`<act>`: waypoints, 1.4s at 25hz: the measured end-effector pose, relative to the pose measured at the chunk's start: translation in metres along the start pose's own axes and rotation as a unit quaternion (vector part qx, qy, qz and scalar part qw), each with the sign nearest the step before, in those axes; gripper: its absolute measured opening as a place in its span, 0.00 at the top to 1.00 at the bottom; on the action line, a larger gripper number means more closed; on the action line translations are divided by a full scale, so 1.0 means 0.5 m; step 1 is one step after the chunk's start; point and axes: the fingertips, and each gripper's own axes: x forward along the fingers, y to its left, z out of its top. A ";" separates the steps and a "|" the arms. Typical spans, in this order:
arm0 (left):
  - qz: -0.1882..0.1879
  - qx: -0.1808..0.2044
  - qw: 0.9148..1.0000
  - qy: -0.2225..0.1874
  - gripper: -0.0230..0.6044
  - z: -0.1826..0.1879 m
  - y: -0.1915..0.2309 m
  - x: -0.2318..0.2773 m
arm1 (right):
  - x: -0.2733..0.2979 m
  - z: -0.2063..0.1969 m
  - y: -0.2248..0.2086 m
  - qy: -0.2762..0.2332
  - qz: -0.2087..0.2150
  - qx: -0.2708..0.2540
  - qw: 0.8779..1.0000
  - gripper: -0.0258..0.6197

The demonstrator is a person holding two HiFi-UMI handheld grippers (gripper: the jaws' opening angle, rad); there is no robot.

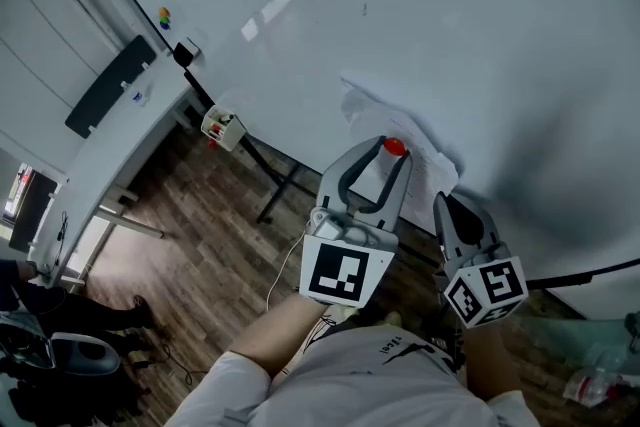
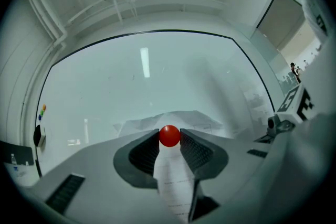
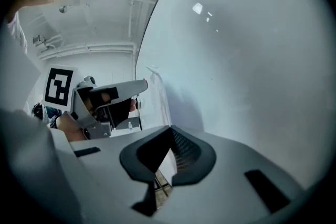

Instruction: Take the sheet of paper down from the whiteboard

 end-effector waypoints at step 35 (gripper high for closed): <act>0.106 -0.054 0.992 0.032 0.75 -0.011 -0.065 -0.201 | -0.109 0.009 0.105 0.032 0.133 -0.003 0.991 0.94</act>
